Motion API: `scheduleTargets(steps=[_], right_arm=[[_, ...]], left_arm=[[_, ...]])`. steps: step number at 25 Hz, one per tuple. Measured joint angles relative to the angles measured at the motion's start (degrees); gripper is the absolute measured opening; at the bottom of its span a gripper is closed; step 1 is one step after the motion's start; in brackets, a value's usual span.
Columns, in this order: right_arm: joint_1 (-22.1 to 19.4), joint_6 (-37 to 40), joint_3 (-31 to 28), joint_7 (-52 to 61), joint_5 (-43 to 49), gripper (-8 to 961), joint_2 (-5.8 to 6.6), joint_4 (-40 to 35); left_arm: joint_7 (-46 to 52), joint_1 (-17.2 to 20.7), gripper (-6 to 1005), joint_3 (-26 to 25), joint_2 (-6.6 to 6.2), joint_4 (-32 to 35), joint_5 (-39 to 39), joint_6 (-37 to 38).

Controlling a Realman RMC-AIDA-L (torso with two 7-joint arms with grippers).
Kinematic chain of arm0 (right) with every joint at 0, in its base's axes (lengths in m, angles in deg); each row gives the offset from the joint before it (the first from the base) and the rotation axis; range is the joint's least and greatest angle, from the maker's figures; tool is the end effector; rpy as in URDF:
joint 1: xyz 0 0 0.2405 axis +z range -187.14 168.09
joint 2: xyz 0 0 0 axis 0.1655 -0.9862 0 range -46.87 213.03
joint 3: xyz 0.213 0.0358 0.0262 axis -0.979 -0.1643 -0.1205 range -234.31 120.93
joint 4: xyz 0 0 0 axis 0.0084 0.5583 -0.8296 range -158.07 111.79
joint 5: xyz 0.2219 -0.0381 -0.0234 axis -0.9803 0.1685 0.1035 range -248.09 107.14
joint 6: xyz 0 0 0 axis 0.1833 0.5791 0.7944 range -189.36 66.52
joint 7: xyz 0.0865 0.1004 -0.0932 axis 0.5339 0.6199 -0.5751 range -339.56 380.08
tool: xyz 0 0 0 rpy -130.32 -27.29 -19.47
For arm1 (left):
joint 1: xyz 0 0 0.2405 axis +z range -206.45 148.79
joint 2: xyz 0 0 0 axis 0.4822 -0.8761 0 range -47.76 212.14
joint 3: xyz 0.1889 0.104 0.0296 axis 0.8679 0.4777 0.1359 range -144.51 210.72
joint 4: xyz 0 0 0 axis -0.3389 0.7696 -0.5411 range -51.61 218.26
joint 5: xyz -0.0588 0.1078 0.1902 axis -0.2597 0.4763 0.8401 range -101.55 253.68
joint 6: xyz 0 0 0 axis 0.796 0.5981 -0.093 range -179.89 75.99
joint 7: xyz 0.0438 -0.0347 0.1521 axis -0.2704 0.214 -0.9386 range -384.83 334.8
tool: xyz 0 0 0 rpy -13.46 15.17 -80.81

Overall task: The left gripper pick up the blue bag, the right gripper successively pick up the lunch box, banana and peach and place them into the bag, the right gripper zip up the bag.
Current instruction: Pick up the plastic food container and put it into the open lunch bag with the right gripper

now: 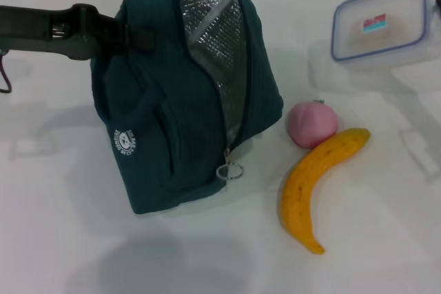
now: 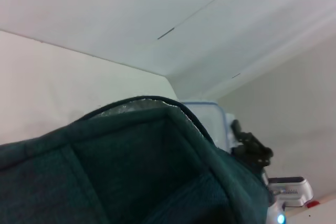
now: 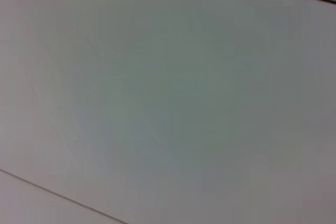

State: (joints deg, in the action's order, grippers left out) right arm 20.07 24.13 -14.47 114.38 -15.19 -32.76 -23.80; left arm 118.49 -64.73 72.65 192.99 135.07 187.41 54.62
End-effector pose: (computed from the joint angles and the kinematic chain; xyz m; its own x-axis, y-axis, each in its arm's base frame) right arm 0.2691 0.3393 0.0248 -0.3621 -0.3497 -0.8641 -0.7979 -0.3629 0.4812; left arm -0.1748 0.3480 0.0985 0.3276 0.8767 0.3521 0.8429 -0.4396 0.3102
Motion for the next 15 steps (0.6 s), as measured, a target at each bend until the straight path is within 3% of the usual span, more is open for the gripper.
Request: scheduleTargets(steps=[8, 15], right_arm=[[1.0, 7.9, -0.1, 5.0, -2.7, 96, 0.07, -2.0], [7.8, 13.3, 0.5, 8.5, -2.7, 96, -0.30, -2.1]], left_arm=[[-0.3, -0.1, 39, -0.1, 0.59, -0.5, -0.1, -0.8], [-0.8, -0.3, 39, 0.2, 0.67, -1.5, -0.1, -1.7]])
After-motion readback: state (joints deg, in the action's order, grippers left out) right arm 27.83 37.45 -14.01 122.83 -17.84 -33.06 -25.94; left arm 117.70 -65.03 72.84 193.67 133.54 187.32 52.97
